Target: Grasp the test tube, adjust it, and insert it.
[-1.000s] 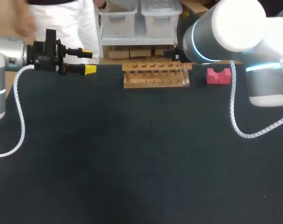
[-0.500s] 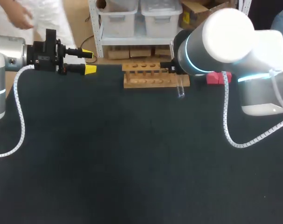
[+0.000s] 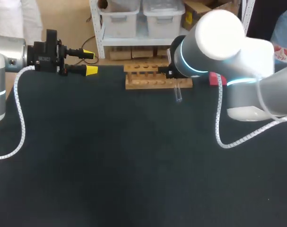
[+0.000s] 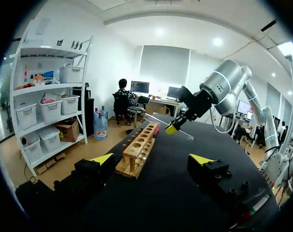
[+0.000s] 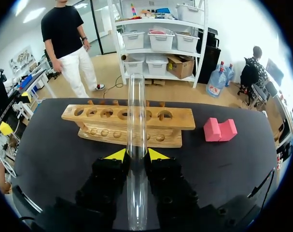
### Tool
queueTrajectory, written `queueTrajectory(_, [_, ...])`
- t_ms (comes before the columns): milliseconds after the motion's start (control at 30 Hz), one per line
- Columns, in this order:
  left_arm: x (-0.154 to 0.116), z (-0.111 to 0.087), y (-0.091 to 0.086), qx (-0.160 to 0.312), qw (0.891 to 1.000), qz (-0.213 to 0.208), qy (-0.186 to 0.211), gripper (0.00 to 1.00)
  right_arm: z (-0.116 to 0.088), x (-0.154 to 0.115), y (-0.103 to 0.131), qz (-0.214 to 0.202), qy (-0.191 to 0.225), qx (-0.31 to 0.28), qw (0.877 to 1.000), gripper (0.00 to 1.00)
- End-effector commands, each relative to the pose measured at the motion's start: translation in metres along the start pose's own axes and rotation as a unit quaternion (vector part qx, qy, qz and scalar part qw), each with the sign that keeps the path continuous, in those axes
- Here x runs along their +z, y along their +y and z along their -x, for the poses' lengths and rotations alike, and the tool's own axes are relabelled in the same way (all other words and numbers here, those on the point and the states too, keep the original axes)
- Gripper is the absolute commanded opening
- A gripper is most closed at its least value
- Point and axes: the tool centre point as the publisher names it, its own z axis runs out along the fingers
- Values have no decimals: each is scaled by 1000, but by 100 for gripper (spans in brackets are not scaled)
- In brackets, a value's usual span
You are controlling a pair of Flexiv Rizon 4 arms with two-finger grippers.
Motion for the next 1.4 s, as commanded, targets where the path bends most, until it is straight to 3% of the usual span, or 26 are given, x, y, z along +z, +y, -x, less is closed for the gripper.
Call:
queueTrajectory(33, [0, -1, 1, 1, 1000, 0, -1, 100, 4, 9, 0, 0, 7, 0, 1000, 0])
queueTrajectory(1400, [0, -1, 1, 1, 1000, 0, -1, 100, -1, 34, -1, 12, 61, 12, 998, 0])
